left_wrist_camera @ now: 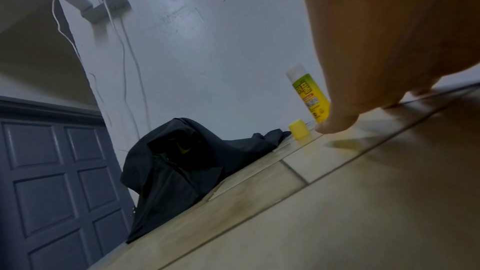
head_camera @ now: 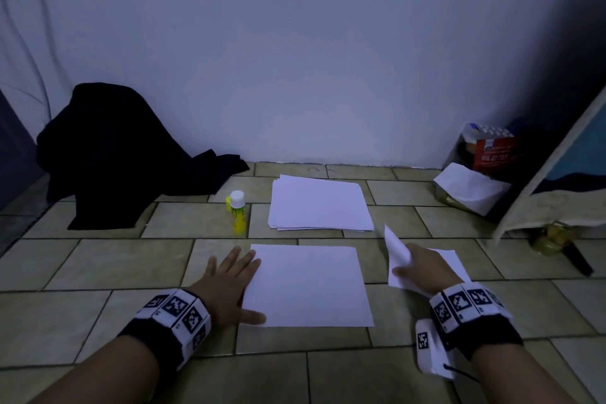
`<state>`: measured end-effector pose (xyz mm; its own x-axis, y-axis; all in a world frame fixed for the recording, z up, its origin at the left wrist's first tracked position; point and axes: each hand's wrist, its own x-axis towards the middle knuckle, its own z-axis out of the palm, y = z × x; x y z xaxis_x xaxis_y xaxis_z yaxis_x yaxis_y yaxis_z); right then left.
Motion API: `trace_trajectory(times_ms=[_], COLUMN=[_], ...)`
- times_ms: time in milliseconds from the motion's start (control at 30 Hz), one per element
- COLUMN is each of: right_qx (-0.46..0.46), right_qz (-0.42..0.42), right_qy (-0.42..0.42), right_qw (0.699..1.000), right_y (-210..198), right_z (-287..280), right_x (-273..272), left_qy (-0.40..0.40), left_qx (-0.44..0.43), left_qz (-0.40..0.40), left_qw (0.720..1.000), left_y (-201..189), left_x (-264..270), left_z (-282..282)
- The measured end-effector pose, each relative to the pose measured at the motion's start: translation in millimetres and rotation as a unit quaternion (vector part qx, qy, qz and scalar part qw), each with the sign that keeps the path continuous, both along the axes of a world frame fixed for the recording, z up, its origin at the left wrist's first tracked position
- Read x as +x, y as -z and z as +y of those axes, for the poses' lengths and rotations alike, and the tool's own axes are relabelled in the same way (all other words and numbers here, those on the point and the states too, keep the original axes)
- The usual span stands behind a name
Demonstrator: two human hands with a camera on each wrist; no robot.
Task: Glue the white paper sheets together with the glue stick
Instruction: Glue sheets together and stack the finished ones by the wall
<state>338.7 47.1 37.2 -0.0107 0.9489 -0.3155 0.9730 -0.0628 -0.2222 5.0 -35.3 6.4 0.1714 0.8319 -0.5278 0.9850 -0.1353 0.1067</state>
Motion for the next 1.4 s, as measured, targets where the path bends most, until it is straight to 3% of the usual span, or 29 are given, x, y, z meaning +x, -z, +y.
trace_trajectory(times_ms=[133,333,700,967,1400], right_qx=[0.041,-0.009,-0.051,-0.04,-0.059], right_qz=[0.108,0.192,0.213,0.209,0.201], right_qy=[0.013,-0.06,-0.039,0.008,-0.011], right_qw=[0.993,0.979,0.975,0.977,0.978], right_y=[-13.6,-13.3,11.2,27.1,33.2], right_z=[-6.6,-22.5,-26.5,-26.1,-28.3], right_x=[-21.4,-91.4,-162.1,-177.1,-175.4], left_qy=[-0.006,-0.032,-0.033,-0.032,-0.044], left_qx=[0.002,0.002,0.008,-0.002,0.0], left_qz=[-0.01,-0.009,-0.02,-0.023,-0.002], left_qw=[1.0,0.999,0.999,0.999,0.999], left_y=[1.3,9.9,26.2,22.3,23.9], left_x=[12.9,17.2,12.7,13.8,16.0], left_z=[3.4,5.9,9.8,9.6,7.7])
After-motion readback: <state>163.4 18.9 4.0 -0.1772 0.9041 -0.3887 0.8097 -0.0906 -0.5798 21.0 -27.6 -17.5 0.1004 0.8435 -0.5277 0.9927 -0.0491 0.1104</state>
